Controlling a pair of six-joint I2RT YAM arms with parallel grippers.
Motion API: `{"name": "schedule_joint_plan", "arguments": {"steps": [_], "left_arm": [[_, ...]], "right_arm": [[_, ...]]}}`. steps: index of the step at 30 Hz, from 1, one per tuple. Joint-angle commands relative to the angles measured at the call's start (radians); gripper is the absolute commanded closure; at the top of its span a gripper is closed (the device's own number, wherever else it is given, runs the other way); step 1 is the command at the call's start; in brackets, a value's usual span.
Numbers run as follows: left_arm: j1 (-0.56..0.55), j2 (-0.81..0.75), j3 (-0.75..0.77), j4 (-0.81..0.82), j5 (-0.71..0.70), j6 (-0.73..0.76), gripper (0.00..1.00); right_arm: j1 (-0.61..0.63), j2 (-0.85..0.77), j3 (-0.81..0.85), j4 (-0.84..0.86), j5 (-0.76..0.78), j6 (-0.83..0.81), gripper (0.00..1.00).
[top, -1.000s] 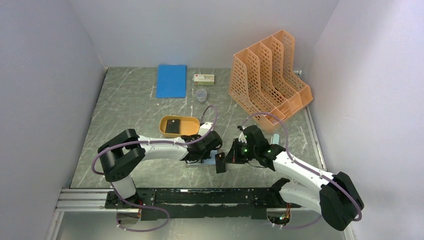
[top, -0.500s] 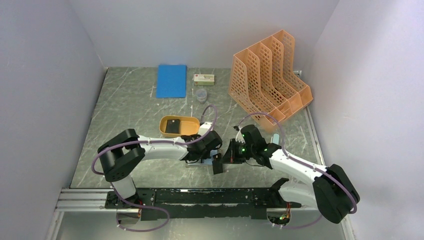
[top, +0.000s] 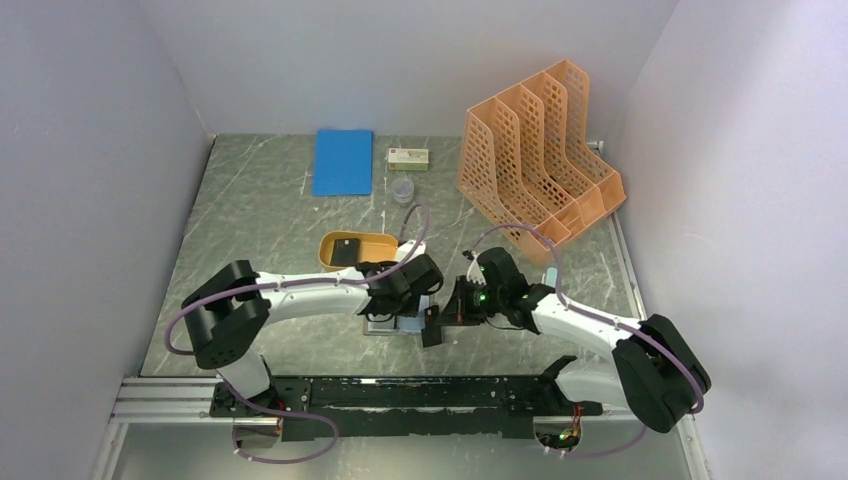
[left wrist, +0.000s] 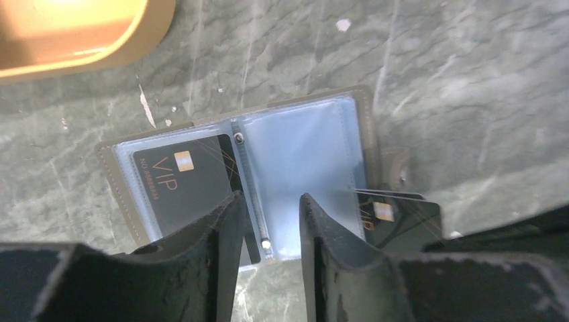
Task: Put the credit cards into the card holder
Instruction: Turn over the card slot in the card holder, then insert the credit card into the card holder.
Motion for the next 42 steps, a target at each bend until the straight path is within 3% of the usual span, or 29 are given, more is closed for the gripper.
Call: {"name": "schedule_joint_plan", "arguments": {"steps": [1, 6, 16, 24, 33, 37, 42], "left_arm": [[-0.005, -0.070, 0.086, -0.080, 0.018, 0.028, 0.57], [-0.005, -0.140, 0.092, -0.118, -0.001, 0.023, 0.53], [0.027, -0.381, -0.141, -0.050, -0.050, -0.034, 0.50], [0.076, -0.388, -0.203, 0.004, -0.031, -0.014, 0.52], [0.163, -0.254, -0.225, 0.051, -0.036, -0.019, 0.60], [0.174, -0.294, -0.241, 0.054, -0.053, -0.034, 0.60], [0.195, -0.342, -0.267, -0.006, -0.081, -0.068, 0.60]], "right_arm": [[0.002, 0.014, 0.032, 0.057, -0.027, 0.003, 1.00], [0.027, 0.043, 0.053, 0.085, -0.029, 0.018, 1.00], [0.131, 0.192, 0.136, 0.161, 0.012, 0.061, 1.00], [0.179, 0.319, 0.210, 0.204, 0.028, 0.092, 1.00], [0.182, 0.158, 0.174, 0.075, 0.087, 0.071, 1.00], [0.127, 0.075, 0.114, 0.056, 0.120, 0.083, 1.00], [0.079, 0.107, 0.100, 0.107, 0.068, 0.094, 1.00]]}}
